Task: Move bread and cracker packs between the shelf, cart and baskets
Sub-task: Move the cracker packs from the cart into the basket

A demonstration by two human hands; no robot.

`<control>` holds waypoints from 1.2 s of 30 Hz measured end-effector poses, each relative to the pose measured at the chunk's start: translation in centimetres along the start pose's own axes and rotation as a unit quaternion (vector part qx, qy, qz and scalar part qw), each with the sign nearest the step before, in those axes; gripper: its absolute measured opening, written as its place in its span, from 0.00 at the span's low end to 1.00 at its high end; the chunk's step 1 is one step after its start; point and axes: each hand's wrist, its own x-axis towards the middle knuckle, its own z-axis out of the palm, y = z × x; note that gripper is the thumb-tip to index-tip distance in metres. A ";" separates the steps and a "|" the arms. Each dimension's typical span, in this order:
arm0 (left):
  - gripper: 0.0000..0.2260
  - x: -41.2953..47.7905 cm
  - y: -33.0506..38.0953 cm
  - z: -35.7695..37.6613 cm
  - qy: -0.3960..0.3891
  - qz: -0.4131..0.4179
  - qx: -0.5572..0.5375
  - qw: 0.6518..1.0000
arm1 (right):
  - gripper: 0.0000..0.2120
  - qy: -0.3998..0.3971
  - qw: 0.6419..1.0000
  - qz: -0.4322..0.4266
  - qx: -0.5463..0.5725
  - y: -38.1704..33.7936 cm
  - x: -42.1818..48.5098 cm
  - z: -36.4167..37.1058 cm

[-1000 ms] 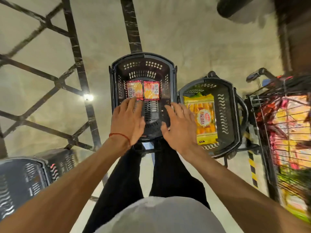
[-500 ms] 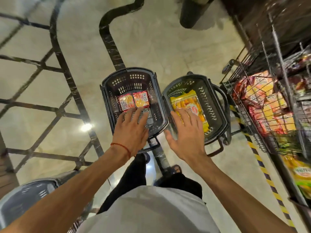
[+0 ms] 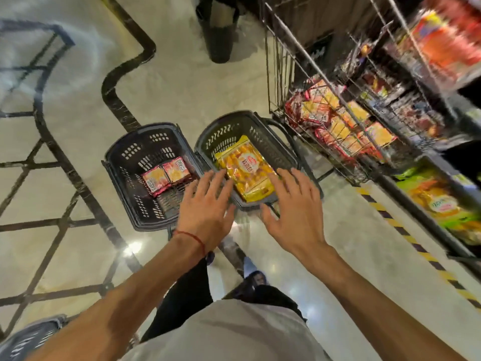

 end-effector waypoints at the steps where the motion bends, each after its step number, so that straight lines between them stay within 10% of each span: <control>1: 0.28 0.3 1.9 -0.2 -0.005 0.012 -0.001 1.000 | 0.32 0.006 1.000 0.012 -0.003 1.6 -1.0 -0.7; 24: 0.28 26.2 27.5 -5.6 0.054 0.217 0.041 0.974 | 0.30 0.048 0.981 0.171 -0.077 32.7 5.5 -11.7; 36: 0.27 39.2 34.1 -3.8 0.058 0.133 0.025 0.989 | 0.31 -0.017 0.990 0.104 -0.092 47.1 16.8 -10.8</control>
